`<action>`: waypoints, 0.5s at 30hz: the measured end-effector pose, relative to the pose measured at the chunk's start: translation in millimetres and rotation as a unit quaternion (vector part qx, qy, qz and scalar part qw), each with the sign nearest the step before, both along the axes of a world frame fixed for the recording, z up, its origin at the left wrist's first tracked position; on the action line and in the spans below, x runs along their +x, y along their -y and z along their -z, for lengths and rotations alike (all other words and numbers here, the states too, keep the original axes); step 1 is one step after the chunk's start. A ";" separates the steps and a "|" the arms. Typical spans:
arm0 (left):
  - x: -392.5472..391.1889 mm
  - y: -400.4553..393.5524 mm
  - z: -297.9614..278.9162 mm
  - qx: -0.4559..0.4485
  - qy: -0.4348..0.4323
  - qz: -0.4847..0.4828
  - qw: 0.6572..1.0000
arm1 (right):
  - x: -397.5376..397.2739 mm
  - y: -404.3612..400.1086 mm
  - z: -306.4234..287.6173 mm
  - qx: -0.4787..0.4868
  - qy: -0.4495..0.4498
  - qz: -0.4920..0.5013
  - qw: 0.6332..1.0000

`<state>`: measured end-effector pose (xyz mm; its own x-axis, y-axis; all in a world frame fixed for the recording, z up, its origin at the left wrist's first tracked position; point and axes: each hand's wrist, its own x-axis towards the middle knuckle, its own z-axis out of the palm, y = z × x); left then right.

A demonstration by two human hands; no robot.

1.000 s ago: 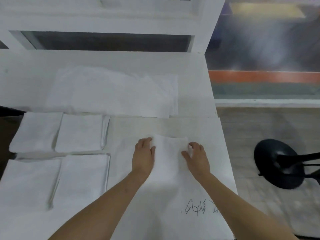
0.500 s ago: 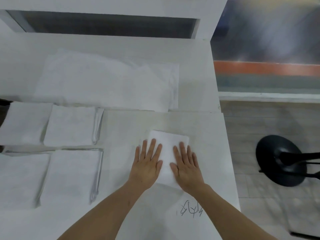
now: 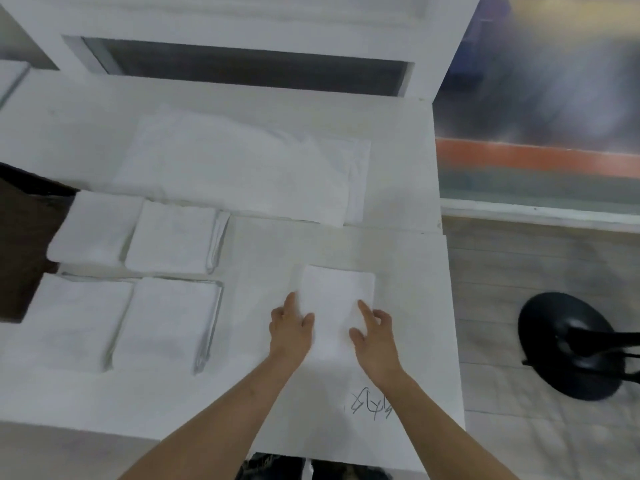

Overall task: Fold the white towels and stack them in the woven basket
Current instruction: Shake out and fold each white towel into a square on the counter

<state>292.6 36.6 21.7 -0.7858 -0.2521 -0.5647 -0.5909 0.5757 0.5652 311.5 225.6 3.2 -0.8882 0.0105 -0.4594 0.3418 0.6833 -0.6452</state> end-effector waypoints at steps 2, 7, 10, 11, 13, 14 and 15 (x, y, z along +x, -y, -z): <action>-2.3 4.4 -11.7 0.057 0.034 -0.060 0.996 | 1.9 2.6 -5.3 -0.051 0.043 0.044 0.997; 2.4 17.2 -61.0 0.105 0.007 -0.054 0.993 | 7.6 8.0 -28.7 -0.242 0.111 0.144 0.953; 4.6 22.7 -95.9 0.122 -0.046 -0.035 0.991 | 15.8 21.6 -40.8 -0.354 0.156 0.183 0.904; 5.4 25.0 -106.6 0.128 -0.062 -0.033 0.989 | 16.5 27.0 -46.1 -0.378 0.163 0.182 0.893; 6.8 32.6 -125.9 0.139 -0.096 -0.034 0.985 | 14.5 39.0 -56.5 -0.411 0.159 0.171 0.881; 7.3 37.7 -134.1 0.142 -0.110 -0.034 0.983 | 12.1 45.1 -61.5 -0.422 0.154 0.167 0.878; 8.1 44.1 -140.0 0.147 -0.125 -0.037 0.981 | 9.3 51.7 -67.1 -0.432 0.152 0.163 0.874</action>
